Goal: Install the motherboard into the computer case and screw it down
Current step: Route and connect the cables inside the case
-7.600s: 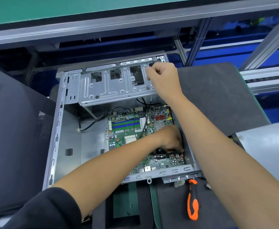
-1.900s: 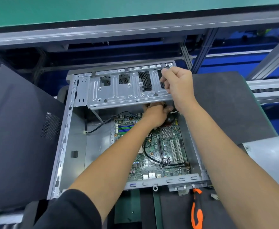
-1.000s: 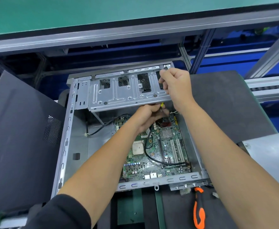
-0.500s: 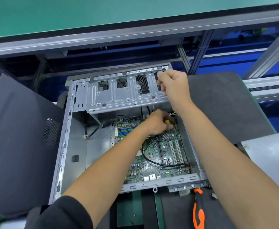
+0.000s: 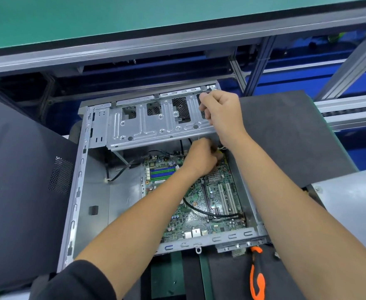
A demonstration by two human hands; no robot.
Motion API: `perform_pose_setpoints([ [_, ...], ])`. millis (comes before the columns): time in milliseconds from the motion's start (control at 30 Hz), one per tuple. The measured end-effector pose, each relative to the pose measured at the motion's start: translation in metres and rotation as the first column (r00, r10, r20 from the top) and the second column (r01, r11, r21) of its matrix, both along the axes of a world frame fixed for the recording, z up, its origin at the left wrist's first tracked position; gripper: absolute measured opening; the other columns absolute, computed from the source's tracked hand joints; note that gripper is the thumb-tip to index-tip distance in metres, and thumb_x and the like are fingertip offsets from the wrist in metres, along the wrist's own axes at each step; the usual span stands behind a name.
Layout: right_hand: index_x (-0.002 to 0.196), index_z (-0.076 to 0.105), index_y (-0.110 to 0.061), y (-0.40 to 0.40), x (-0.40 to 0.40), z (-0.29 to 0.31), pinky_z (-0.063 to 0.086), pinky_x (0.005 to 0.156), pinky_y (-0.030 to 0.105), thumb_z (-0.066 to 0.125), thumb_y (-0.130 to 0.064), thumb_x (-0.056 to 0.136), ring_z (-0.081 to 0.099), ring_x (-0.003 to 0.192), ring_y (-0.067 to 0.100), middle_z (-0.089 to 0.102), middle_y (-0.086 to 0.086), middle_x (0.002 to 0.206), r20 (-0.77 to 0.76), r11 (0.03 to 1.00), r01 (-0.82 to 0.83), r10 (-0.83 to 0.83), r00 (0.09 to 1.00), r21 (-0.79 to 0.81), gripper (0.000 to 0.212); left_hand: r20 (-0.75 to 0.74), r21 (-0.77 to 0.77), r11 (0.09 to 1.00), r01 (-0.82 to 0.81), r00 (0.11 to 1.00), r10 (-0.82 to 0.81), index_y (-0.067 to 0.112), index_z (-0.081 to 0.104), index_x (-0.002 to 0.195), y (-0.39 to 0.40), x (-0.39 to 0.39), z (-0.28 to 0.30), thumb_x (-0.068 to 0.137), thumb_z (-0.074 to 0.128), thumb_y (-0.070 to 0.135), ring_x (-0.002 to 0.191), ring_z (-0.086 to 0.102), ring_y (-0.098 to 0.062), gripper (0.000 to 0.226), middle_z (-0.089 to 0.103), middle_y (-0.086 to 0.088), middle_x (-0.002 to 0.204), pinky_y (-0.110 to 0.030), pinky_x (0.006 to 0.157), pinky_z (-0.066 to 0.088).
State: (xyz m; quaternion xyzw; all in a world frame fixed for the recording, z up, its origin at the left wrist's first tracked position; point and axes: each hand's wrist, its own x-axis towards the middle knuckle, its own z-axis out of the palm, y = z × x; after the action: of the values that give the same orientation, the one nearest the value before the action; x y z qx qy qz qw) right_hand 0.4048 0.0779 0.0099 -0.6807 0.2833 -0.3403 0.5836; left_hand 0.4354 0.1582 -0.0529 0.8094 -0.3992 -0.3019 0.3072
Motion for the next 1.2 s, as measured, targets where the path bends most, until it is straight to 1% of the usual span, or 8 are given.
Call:
perform_pose_setpoints([
  [100, 0.064, 0.058, 0.007, 0.0, 0.0, 0.0, 0.034, 0.045, 0.015, 0.057, -0.016, 0.089, 0.037, 0.047, 0.013, 0.044, 0.006, 0.049, 0.002, 1.0, 0.001, -0.001, 1.0, 0.002, 0.034, -0.037, 0.003, 0.996, -0.093, 0.995, 0.093, 0.003, 0.07, 0.083, -0.003, -0.005, -0.004, 0.078, 0.073, 0.014, 0.07, 0.057, -0.016, 0.012, 0.063, -0.006, 0.076, -0.023, 0.061, 0.039],
  [167, 0.064, 0.058, 0.008, 0.0, 0.001, -0.001, 0.034, 0.045, 0.016, 0.057, -0.016, 0.089, 0.037, 0.047, 0.013, 0.044, 0.006, 0.048, -0.002, 1.0, 0.001, -0.001, 1.0, -0.001, 0.035, -0.09, 0.03, 0.997, -0.076, 0.993, 0.078, 0.006, 0.065, 0.072, -0.006, -0.011, -0.007, 0.076, 0.074, 0.01, 0.069, 0.055, -0.013, 0.01, 0.063, -0.008, 0.075, -0.022, 0.06, 0.039],
  [233, 0.065, 0.058, 0.007, 0.0, 0.001, -0.002, 0.035, 0.046, 0.015, 0.057, -0.017, 0.09, 0.038, 0.046, 0.011, 0.045, 0.004, 0.048, -0.008, 1.0, -0.004, 0.004, 1.0, -0.004, 0.035, -0.032, 0.025, 0.999, -0.043, 0.999, 0.043, 0.009, 0.058, 0.062, -0.01, -0.015, -0.01, 0.074, 0.071, 0.005, 0.07, 0.063, -0.014, 0.018, 0.066, -0.015, 0.073, -0.024, 0.057, 0.039],
  [433, 0.063, 0.06, 0.003, -0.001, 0.001, -0.003, 0.036, 0.047, 0.015, 0.057, -0.018, 0.091, 0.039, 0.045, 0.009, 0.046, 0.0, 0.046, -0.006, 1.0, -0.004, 0.004, 1.0, -0.004, 0.035, 0.065, 0.012, 0.999, -0.051, 0.997, 0.05, 0.008, 0.059, 0.07, -0.015, -0.016, -0.016, 0.077, 0.062, 0.003, 0.081, 0.066, -0.027, 0.009, 0.067, -0.017, 0.078, -0.023, 0.057, 0.038],
  [500, 0.064, 0.06, 0.003, -0.001, 0.001, -0.003, 0.036, 0.047, 0.016, 0.057, -0.019, 0.091, 0.039, 0.046, 0.009, 0.046, 0.001, 0.047, -0.008, 1.0, -0.004, 0.004, 1.0, -0.009, 0.035, 0.06, -0.002, 0.998, -0.061, 0.996, 0.061, 0.007, 0.059, 0.075, -0.016, -0.014, -0.017, 0.078, 0.062, 0.005, 0.08, 0.063, -0.027, 0.005, 0.066, -0.016, 0.081, -0.022, 0.057, 0.037],
  [833, 0.064, 0.06, 0.004, -0.001, 0.001, -0.002, 0.036, 0.048, 0.014, 0.056, -0.018, 0.091, 0.038, 0.046, 0.009, 0.045, 0.0, 0.047, -0.01, 1.0, -0.017, 0.017, 1.0, -0.016, 0.035, 0.077, -0.039, 0.999, -0.034, 0.996, 0.037, 0.011, 0.043, 0.052, -0.018, -0.016, -0.025, 0.075, 0.06, 0.002, 0.062, 0.055, -0.024, 0.029, 0.052, -0.004, 0.056, -0.023, 0.05, 0.031],
  [1000, 0.063, 0.059, 0.002, 0.0, 0.0, -0.002, 0.036, 0.048, 0.013, 0.056, -0.018, 0.091, 0.038, 0.047, 0.01, 0.045, -0.001, 0.047, -0.016, 1.0, -0.017, 0.016, 1.0, -0.024, 0.035, 0.113, -0.081, 0.997, -0.015, 0.993, 0.024, 0.007, 0.052, 0.067, -0.017, -0.021, -0.03, 0.076, 0.053, -0.004, 0.069, 0.06, -0.029, 0.015, 0.058, -0.013, 0.066, -0.015, 0.049, 0.029],
  [1200, 0.065, 0.059, 0.008, 0.001, 0.0, 0.0, 0.037, 0.048, 0.015, 0.056, -0.015, 0.089, 0.039, 0.05, 0.017, 0.044, 0.008, 0.05, -0.012, 0.999, -0.013, 0.013, 1.0, -0.035, 0.034, 0.136, -0.101, 0.994, 0.034, 0.99, -0.02, 0.001, 0.061, 0.076, -0.014, -0.016, -0.029, 0.076, 0.064, 0.002, 0.072, 0.061, -0.031, 0.003, 0.063, -0.015, 0.072, -0.019, 0.05, 0.031],
])
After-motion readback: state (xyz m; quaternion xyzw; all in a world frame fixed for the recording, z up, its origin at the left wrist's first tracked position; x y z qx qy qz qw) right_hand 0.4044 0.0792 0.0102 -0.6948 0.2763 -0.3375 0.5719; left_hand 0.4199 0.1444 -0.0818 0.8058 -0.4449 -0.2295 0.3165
